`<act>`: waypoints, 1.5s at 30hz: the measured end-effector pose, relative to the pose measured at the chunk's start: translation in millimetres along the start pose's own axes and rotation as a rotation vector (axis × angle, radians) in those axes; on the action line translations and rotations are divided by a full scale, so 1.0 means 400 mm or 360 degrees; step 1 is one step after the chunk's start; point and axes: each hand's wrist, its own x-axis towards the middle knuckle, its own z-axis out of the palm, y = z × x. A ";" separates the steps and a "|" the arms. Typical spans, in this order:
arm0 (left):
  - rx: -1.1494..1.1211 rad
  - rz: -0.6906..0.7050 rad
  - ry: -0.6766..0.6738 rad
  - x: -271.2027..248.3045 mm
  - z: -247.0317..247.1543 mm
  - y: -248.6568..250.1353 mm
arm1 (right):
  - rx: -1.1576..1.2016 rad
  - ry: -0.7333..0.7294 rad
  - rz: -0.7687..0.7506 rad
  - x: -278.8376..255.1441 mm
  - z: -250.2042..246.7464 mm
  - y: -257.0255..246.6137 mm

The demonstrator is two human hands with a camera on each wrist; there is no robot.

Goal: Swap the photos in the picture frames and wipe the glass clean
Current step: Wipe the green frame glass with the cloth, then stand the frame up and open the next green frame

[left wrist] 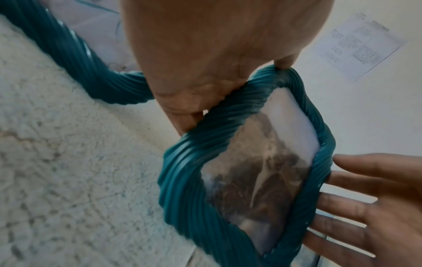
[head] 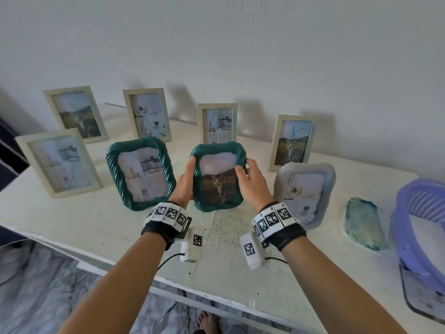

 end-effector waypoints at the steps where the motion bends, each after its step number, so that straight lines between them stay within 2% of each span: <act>1: 0.0001 -0.0012 -0.0010 0.007 -0.003 -0.008 | -0.0013 0.0003 0.0014 0.000 0.001 0.003; 8: -0.0044 -0.0073 -0.0064 0.039 -0.016 -0.024 | -0.0077 0.0052 0.0024 -0.001 -0.001 0.015; 15: 0.0211 0.0089 -0.0073 0.023 -0.052 -0.051 | -0.0083 0.0020 0.0026 -0.009 -0.010 0.018; 17: 0.0309 0.0152 -0.0066 0.000 -0.077 -0.067 | -0.0130 0.0055 -0.0075 -0.010 -0.013 0.012; 20: 0.0532 0.0329 0.0024 -0.056 -0.123 -0.091 | -0.0240 0.0257 -0.0363 -0.018 -0.005 -0.022; 23: 0.0630 0.0596 0.0198 -0.108 -0.181 -0.102 | -0.0335 0.0586 -0.0745 -0.036 0.028 -0.088; 25: 0.0572 0.0803 0.0417 -0.132 -0.219 -0.089 | -0.0367 0.0738 -0.1020 -0.042 0.063 -0.131; 26: 0.0560 0.0893 0.0568 -0.137 -0.237 -0.077 | -0.0316 0.0689 -0.1126 -0.043 0.085 -0.151; 28: 0.0570 0.0985 0.0907 -0.128 -0.276 -0.054 | -0.0174 0.0396 -0.1218 -0.042 0.137 -0.182; 30: 0.0575 0.0937 0.1171 -0.102 -0.317 -0.041 | -0.0167 0.0041 -0.1117 -0.031 0.199 -0.200; 31: 0.0582 0.0883 0.1230 -0.088 -0.336 -0.039 | -0.0226 -0.0129 -0.1010 -0.020 0.233 -0.202; 33: 0.0583 0.0726 0.1194 -0.070 -0.362 -0.039 | -0.0375 -0.0427 -0.0705 0.007 0.291 -0.202; 35: 0.0548 0.0525 0.1032 -0.066 -0.370 -0.036 | -0.0378 -0.0591 -0.0419 0.025 0.327 -0.208; 37: 0.0554 0.0448 0.0923 -0.070 -0.369 -0.036 | -0.0248 -0.0567 -0.0294 0.033 0.343 -0.222; 40: 0.0567 0.0525 0.0863 -0.086 -0.375 -0.046 | -0.0090 -0.0420 -0.0250 0.028 0.345 -0.247; 45: 0.0687 0.0633 0.0862 -0.170 -0.406 -0.056 | -0.0041 -0.0340 -0.0346 -0.023 0.304 -0.236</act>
